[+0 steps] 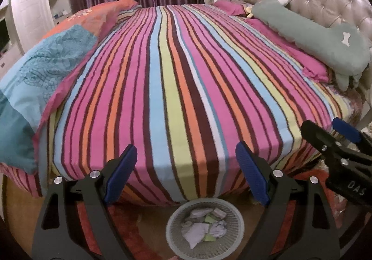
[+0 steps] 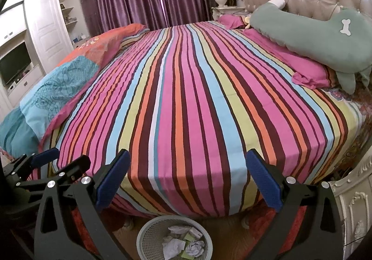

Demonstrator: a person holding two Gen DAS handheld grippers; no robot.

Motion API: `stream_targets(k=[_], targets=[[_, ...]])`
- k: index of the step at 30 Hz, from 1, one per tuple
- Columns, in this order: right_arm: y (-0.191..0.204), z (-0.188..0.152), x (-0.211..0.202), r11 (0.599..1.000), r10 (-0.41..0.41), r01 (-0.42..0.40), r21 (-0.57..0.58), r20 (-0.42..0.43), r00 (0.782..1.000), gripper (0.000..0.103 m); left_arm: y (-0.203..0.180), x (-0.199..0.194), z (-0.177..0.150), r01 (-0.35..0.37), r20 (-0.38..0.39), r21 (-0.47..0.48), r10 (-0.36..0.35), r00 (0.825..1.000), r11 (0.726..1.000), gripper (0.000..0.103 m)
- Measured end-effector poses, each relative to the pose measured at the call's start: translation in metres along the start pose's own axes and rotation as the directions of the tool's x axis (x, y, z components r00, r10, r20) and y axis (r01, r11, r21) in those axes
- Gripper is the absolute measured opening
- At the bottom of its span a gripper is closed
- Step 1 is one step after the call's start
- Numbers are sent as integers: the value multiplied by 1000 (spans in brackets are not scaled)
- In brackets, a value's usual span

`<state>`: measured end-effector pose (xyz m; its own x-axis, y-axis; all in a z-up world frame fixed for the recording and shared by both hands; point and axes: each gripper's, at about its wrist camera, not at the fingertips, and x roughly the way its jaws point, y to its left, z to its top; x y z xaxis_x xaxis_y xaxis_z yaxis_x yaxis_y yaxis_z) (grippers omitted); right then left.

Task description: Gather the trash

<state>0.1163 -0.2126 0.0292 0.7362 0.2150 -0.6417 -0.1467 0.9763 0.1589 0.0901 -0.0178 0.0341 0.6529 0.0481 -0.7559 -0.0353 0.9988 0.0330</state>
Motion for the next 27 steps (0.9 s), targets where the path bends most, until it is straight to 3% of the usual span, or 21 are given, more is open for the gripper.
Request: stream_targets(k=[6,17,27], targets=[[1,0,3,1000,1,-1,-7,-12,1000,95,3,2,-2,22,-9,-15,-23,1000,1000,84],[1,-1,4,1000,2,-2,-6,-21,1000,95,2,7,-2,1,-24,-12,-1,1000,1000,84],[1,-4,6,1000,6,-6,7,-31,1000,95,-2,4,-3,-71,5,10,71,997,997,84]])
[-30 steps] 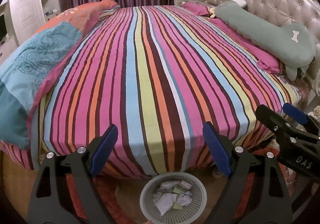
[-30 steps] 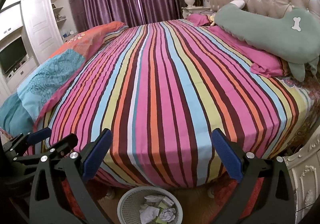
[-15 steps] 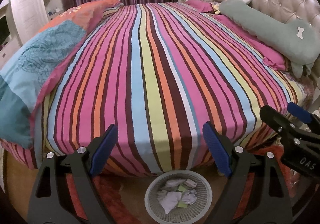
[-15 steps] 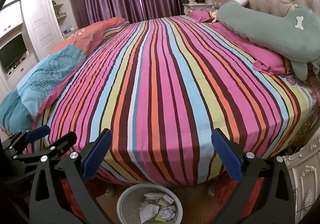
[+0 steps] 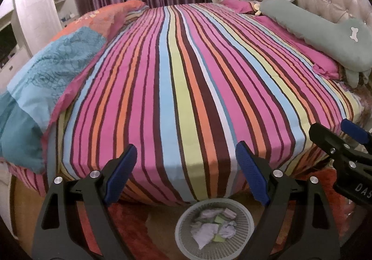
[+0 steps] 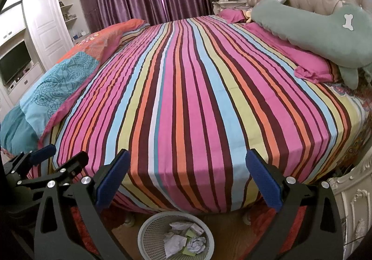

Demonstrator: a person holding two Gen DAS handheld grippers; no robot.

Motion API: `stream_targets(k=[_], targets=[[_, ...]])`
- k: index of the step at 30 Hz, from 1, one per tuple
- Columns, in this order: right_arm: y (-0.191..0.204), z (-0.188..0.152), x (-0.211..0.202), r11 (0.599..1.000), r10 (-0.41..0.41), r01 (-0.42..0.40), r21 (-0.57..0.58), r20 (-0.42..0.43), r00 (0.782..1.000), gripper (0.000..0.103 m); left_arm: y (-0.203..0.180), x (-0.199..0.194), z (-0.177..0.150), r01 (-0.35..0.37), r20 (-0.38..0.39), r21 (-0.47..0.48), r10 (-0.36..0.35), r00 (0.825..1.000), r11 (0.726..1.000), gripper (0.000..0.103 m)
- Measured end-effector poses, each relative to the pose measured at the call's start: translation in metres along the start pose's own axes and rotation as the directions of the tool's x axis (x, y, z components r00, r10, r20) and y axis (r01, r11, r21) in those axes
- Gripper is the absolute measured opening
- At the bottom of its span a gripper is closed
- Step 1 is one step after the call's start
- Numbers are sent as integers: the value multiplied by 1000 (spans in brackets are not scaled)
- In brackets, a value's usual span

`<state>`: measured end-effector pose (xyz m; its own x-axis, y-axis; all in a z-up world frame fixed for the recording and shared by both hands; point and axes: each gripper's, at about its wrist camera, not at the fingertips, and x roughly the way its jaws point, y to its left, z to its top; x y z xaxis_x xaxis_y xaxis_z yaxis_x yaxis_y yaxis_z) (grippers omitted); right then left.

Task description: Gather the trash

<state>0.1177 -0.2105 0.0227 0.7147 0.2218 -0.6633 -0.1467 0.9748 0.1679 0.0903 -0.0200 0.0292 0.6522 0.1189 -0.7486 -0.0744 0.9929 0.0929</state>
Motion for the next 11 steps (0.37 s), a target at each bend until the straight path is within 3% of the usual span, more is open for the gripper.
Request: stream_targets(k=[11], targets=[[0,0,1,1000,-3,3,2,-4,1000,95,2,2,-1,77,-27,-21,-78,997,997,84]])
